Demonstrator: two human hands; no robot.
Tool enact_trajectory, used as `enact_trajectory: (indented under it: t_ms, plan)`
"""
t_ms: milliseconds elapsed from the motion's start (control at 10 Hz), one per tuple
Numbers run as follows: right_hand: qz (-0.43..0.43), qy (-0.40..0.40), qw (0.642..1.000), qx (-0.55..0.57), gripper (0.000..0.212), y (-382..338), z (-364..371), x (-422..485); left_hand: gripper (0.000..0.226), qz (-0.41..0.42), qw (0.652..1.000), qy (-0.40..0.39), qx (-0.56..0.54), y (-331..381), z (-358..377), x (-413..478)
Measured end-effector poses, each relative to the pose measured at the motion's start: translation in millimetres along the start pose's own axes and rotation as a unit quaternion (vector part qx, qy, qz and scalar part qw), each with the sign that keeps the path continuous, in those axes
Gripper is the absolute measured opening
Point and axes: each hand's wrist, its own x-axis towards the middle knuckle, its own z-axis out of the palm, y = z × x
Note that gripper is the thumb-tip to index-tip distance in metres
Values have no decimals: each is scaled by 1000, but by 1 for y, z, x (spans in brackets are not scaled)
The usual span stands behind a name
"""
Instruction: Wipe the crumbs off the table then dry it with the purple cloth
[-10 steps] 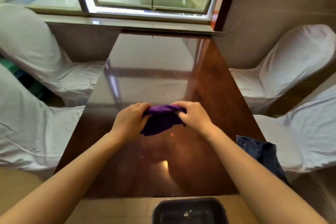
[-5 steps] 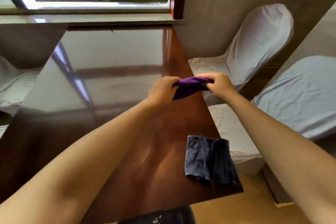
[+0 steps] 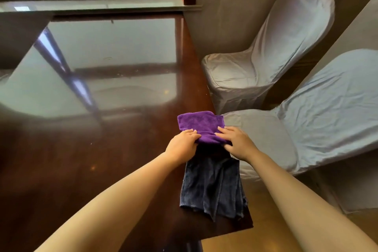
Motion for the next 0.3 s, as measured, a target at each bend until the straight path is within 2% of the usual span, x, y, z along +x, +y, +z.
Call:
enact_trajectory:
  t_ms: [100, 300]
  plan:
    - [-14, -16, 1000, -4, 50, 2, 6, -3, 42, 11, 1000, -2, 17, -1, 7, -14]
    - [22, -80, 997, 10, 60, -11, -7, -9, 50, -1, 999, -28, 32, 1, -1, -19]
